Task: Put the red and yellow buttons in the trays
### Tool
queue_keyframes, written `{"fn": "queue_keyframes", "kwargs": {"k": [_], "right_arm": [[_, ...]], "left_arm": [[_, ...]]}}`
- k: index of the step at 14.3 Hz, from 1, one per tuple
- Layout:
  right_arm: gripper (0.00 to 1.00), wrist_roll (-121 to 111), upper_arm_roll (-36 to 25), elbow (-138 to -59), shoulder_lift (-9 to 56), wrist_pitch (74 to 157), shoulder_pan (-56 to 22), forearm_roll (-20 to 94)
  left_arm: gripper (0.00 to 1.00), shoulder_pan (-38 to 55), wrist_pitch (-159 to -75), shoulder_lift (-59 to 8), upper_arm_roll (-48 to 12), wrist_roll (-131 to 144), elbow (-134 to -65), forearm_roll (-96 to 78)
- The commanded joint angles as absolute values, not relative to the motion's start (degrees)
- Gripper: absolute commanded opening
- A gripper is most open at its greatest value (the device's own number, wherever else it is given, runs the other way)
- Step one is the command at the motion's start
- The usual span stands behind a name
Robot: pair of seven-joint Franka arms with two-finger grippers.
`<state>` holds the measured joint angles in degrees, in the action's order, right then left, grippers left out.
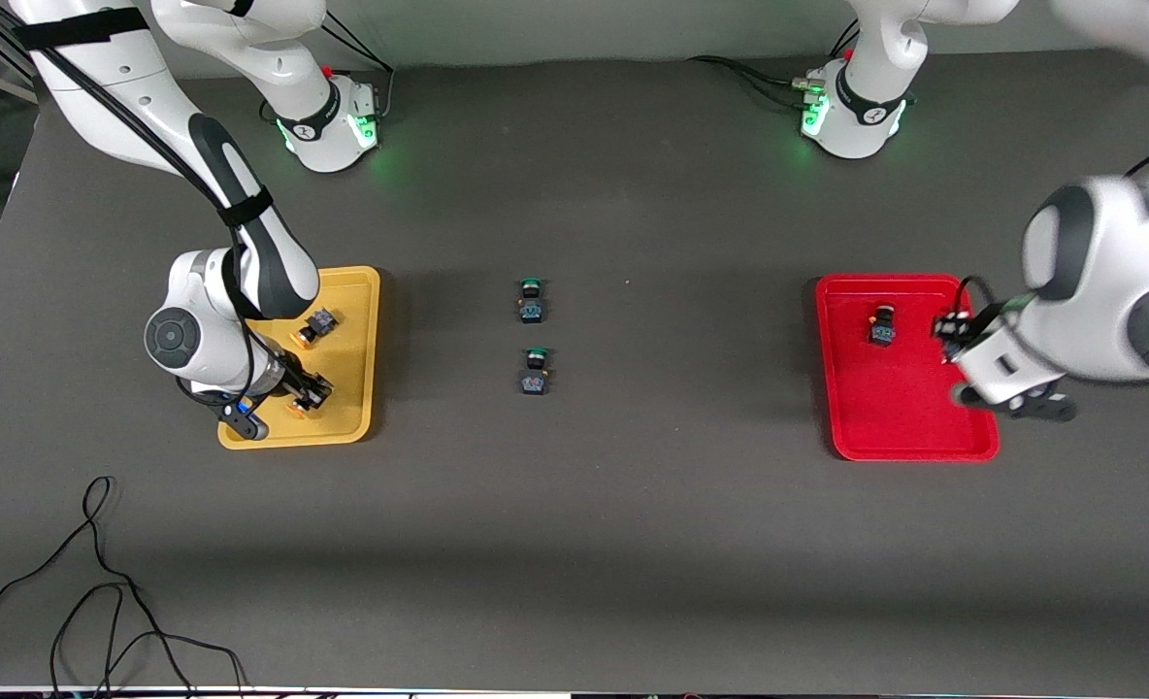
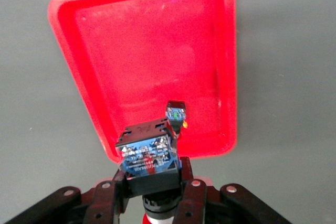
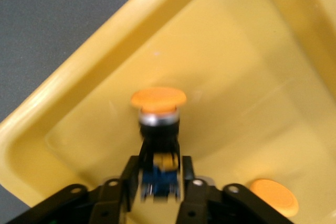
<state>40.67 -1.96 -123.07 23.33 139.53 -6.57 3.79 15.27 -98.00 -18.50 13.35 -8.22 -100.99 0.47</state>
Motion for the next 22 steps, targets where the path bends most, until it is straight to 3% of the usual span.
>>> {"fn": "queue_keyframes", "kwargs": {"k": [1, 5, 8, 9, 10, 11, 15, 18, 22], "right_arm": [[1.0, 40.6, -2.9, -123.4, 21.63, 139.31, -6.59, 5.18], [1.0, 37.19, -5.19, -118.49, 15.4, 131.78, -6.68, 6.15], [1.0, 29.05, -4.66, -110.95, 9.6, 120.36, -7.12, 5.28], [1.0, 25.78, -4.83, -108.13, 8.97, 116.58, -7.03, 5.27], [1.0, 21.66, -5.27, -106.71, 7.57, 113.85, -6.86, 5.27], [1.0, 15.88, -5.45, -106.61, 5.38, 113.91, -6.86, 5.1], [1.0, 10.37, -6.24, -108.45, -2.97, 113.38, -6.94, 0.79], [1.0, 7.91, -6.15, -107.15, -5.53, 108.4, -6.86, 0.62], [1.0, 5.71, -5.63, -101.61, -4.75, 99.42, -6.77, 0.44]], "left_arm": [[0.0, 15.12, -101.41, -22.48, 13.88, -14.12, -101.33, 1.32], [0.0, 12.4, -116.87, -26.71, 14.33, -18.89, -108.54, 1.06], [0.02, 12.13, -119.26, -29.18, 14.33, -18.9, -108.63, 0.44], [0.16, 12.13, -119.27, -29.27, 14.33, -18.9, -108.63, 0.27], [0.55, 12.22, -119.27, -29.27, 14.24, -18.9, -108.63, 0.09], [0.99, 12.22, -119.09, -29.27, 14.24, -18.81, -108.63, -0.35], [0.99, 13.35, -111.48, -25.07, 13.98, -18.11, -107.58, -0.7], [0.99, 16.08, -101.99, -16.29, 13.98, -13.22, -105.65, -0.44], [0.99, 18.19, -95.29, -2.23, 11.53, -0.39, -105.64, 0.44]]}}
